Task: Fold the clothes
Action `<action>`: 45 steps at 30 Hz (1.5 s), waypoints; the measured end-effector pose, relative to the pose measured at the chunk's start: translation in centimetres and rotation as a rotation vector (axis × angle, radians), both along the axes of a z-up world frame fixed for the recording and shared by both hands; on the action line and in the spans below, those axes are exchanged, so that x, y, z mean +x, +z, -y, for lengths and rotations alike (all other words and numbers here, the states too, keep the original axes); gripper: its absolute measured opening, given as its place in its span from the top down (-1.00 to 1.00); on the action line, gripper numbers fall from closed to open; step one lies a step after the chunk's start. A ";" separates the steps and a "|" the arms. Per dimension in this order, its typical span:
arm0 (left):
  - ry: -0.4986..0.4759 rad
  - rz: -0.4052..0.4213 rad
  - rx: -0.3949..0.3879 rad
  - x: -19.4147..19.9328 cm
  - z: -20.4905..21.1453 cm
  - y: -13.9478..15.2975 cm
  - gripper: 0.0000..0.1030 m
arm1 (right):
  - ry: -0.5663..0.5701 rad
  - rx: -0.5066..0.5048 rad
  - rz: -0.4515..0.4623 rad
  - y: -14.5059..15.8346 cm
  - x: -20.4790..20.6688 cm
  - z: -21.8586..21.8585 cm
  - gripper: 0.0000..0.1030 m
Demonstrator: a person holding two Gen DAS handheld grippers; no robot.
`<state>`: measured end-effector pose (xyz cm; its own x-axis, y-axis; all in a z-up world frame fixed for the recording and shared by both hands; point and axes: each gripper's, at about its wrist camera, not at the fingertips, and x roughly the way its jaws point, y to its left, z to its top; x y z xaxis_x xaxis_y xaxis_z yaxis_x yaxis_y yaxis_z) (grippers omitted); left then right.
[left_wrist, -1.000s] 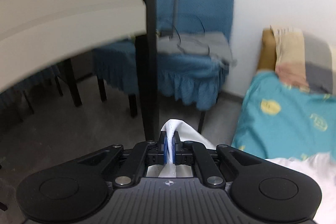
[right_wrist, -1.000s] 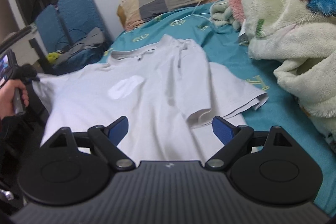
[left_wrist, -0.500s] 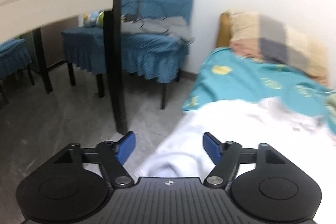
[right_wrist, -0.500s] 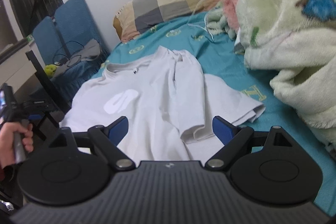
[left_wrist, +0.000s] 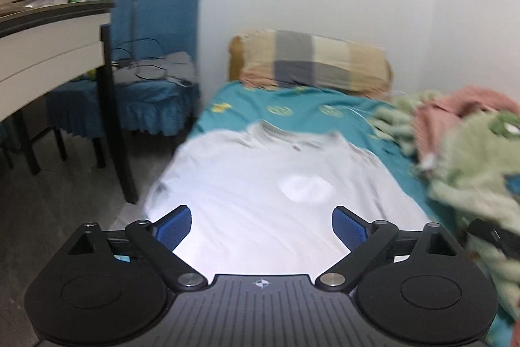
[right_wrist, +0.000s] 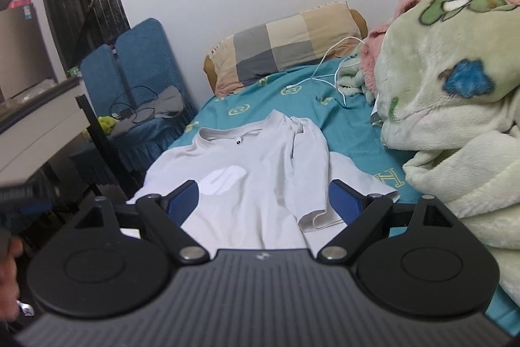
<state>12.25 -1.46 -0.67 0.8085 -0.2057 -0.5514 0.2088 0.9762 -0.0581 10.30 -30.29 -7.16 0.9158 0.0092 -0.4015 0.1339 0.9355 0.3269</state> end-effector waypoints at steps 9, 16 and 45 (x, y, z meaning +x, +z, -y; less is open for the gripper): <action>-0.012 0.006 -0.018 -4.5 0.9 -1.5 -0.94 | 0.015 -0.056 0.004 1.3 -3.5 -1.2 -0.72; -0.013 0.023 -0.031 -4.0 0.0 -1.9 -0.99 | 0.009 -0.068 -0.006 1.0 -3.0 -1.3 -0.72; 0.039 0.020 -0.037 -3.6 -0.3 -1.8 -1.00 | -0.005 0.050 -0.034 0.3 -2.4 0.2 -0.55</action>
